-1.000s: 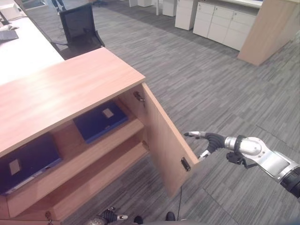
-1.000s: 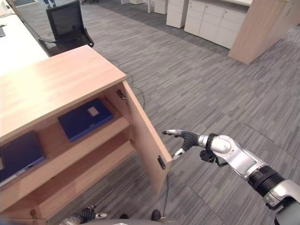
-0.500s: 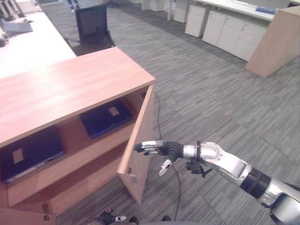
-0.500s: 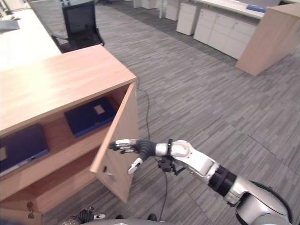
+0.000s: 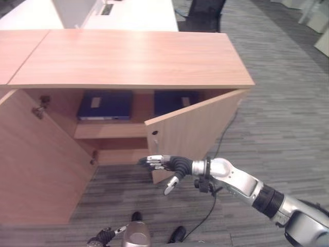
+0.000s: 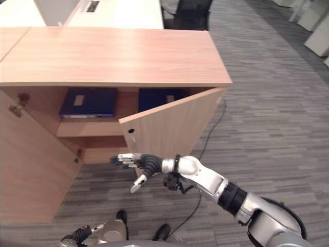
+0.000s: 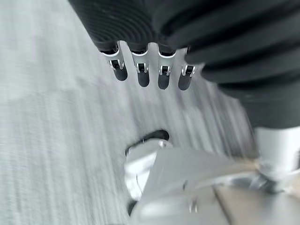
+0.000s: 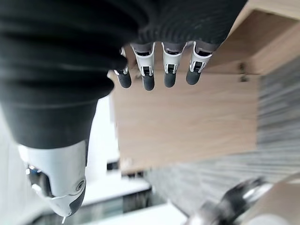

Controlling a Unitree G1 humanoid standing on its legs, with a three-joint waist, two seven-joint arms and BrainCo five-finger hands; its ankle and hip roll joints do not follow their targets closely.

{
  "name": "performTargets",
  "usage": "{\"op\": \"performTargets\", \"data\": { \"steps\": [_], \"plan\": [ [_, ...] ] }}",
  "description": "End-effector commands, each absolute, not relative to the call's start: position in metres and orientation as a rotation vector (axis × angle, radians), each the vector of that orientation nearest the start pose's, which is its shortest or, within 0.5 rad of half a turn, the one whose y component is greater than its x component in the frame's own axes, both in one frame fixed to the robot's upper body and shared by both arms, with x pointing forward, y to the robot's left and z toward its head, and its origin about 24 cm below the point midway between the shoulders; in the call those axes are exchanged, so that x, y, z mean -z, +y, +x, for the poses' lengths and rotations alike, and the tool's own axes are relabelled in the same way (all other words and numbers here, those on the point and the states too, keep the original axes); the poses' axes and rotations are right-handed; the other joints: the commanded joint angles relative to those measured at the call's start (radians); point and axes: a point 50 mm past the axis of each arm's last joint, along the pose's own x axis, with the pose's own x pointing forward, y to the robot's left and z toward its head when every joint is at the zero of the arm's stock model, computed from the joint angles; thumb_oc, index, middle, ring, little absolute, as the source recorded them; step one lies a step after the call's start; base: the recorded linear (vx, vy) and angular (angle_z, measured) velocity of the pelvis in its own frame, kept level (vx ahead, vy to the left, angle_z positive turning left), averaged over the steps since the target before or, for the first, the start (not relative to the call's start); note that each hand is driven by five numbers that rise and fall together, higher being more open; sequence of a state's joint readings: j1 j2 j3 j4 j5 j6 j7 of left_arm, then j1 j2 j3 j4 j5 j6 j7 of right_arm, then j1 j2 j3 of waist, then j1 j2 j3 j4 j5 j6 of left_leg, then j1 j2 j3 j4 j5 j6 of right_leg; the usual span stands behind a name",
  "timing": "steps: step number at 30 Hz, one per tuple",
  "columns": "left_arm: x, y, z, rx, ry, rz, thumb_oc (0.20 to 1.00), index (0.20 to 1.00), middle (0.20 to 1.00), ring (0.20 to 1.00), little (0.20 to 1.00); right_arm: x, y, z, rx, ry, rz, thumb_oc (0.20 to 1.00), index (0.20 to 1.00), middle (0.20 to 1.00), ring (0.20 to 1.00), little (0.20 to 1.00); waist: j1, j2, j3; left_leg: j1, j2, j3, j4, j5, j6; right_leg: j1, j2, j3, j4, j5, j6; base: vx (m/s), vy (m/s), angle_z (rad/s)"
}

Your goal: Put the empty folder in the office cabinet

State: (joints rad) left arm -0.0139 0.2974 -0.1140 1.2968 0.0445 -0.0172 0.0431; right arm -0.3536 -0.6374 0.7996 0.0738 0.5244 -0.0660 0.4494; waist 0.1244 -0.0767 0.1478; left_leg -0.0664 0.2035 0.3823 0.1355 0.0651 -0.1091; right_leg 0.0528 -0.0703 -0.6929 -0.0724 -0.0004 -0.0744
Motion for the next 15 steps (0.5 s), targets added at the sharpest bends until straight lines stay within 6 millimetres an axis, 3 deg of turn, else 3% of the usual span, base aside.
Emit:
{"op": "performTargets", "data": {
  "steps": [1, 4, 6, 11, 12, 13, 15],
  "plan": [
    [0.162, 0.243, 0.082, -0.055, 1.276, 0.356, 1.0, 1.0, 1.0, 1.0, 1.0, -0.03, -0.111, 0.254, -0.947, 0.135, -0.245, 1.0, 1.0, 1.0, 1.0, 1.0, -0.017, 0.023, -0.056, 0.011, 0.043, -0.002, -0.019, -0.054, -0.027, 0.022, -0.051, 0.083, 0.032, -0.09, 0.13, 0.07, 0.158, 0.57],
    [0.163, 0.24, 0.082, -0.054, 1.274, 0.344, 1.0, 1.0, 1.0, 1.0, 1.0, -0.002, -0.125, 0.25, -0.829, 0.236, -0.258, 1.0, 1.0, 1.0, 1.0, 1.0, -0.015, 0.031, -0.075, 0.022, 0.02, -0.016, -0.051, -0.055, -0.023, 0.036, -0.068, 0.061, 0.033, -0.08, 0.14, 0.04, 0.149, 0.64],
    [0.164, 0.234, 0.083, -0.028, 1.269, 0.343, 1.0, 1.0, 1.0, 1.0, 1.0, 0.041, -0.141, 0.239, -0.727, 0.41, -0.378, 1.0, 1.0, 1.0, 1.0, 1.0, -0.007, 0.045, -0.1, 0.04, -0.037, -0.059, -0.115, -0.065, 0.007, 0.039, -0.112, 0.031, 0.059, -0.071, 0.156, 0.03, 0.325, 0.54],
    [0.164, 0.224, 0.095, 0.047, 1.231, 0.401, 1.0, 1.0, 1.0, 1.0, 1.0, 0.102, -0.173, 0.21, -0.646, 0.719, -0.716, 1.0, 1.0, 1.0, 1.0, 1.0, 0.006, 0.058, -0.124, 0.044, -0.123, -0.127, -0.17, -0.076, 0.058, 0.052, -0.204, -0.038, 0.107, -0.026, 0.193, 0.01, 0.246, 0.56],
    [0.164, 0.224, 0.095, 0.047, 1.231, 0.404, 1.0, 1.0, 1.0, 1.0, 1.0, 0.103, -0.172, 0.21, -0.645, 0.717, -0.718, 1.0, 1.0, 1.0, 1.0, 1.0, 0.003, 0.056, -0.124, 0.043, -0.125, -0.131, -0.17, -0.076, 0.06, 0.053, -0.207, -0.042, 0.109, -0.025, 0.195, 0.03, 0.256, 0.79],
    [0.163, 0.219, 0.103, 0.078, 1.211, 0.424, 1.0, 1.0, 1.0, 1.0, 1.0, 0.128, -0.192, 0.187, -0.586, 0.903, -0.83, 1.0, 1.0, 1.0, 1.0, 1.0, 0.014, 0.064, -0.135, 0.039, -0.158, -0.163, -0.173, -0.086, 0.076, 0.066, -0.237, -0.071, 0.12, -0.015, 0.206, 0.05, 0.248, 0.79],
    [0.162, 0.219, 0.108, 0.098, 1.202, 0.455, 1.0, 1.0, 1.0, 1.0, 1.0, 0.145, -0.201, 0.164, -0.513, 1.06, -0.821, 1.0, 1.0, 1.0, 1.0, 1.0, 0.022, 0.07, -0.145, 0.039, -0.194, -0.196, -0.172, -0.098, 0.093, 0.081, -0.268, -0.095, 0.136, -0.007, 0.217, 0.06, 0.242, 0.75]
  ]
}}
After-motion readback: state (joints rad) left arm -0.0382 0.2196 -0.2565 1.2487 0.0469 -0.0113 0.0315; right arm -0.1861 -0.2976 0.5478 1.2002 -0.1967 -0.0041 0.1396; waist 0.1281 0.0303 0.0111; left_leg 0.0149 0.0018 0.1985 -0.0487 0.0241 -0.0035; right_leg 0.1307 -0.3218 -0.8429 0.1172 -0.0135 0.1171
